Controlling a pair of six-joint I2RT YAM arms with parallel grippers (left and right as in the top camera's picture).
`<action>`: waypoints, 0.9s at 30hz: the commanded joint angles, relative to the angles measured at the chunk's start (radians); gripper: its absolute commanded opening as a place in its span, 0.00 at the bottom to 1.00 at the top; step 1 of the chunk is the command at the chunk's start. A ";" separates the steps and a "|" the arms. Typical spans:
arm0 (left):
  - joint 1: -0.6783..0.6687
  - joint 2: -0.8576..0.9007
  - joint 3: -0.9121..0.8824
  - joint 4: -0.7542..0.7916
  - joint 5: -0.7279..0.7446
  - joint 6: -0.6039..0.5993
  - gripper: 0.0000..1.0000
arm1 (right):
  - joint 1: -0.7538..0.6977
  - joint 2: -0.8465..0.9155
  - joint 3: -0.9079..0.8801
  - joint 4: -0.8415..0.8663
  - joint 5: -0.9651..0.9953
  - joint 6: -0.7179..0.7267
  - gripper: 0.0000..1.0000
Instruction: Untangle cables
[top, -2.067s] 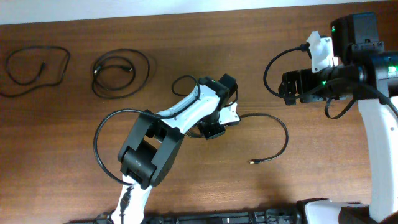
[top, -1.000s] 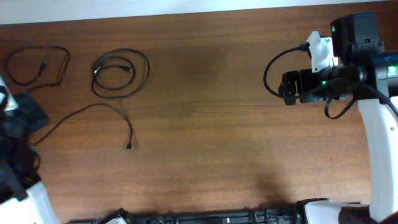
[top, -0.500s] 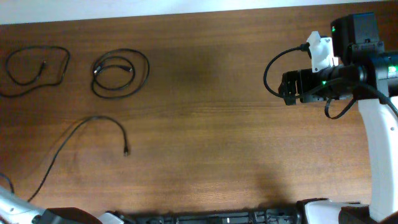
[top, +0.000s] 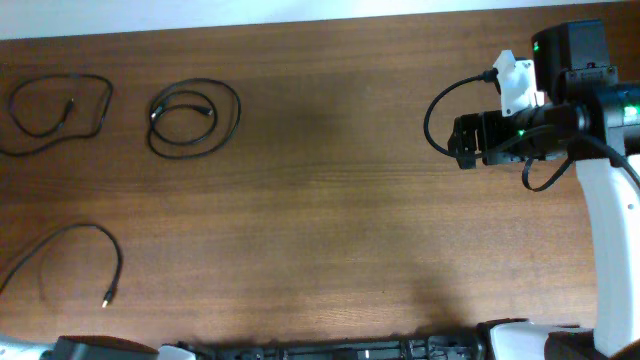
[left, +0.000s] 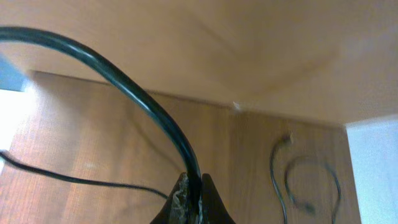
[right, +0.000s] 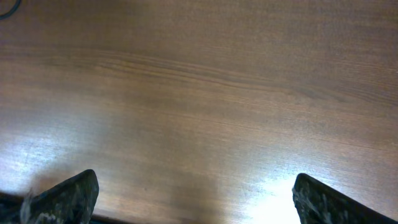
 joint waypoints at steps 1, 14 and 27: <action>-0.136 0.084 0.004 -0.006 0.045 0.180 0.00 | -0.002 -0.008 0.013 0.000 -0.006 0.005 0.99; -0.395 0.451 0.005 -0.149 -0.207 0.175 0.99 | -0.002 -0.008 0.013 0.000 -0.006 0.005 0.98; -0.808 0.163 0.008 -0.069 0.085 0.408 0.99 | -0.002 -0.008 0.013 0.000 -0.006 0.005 0.99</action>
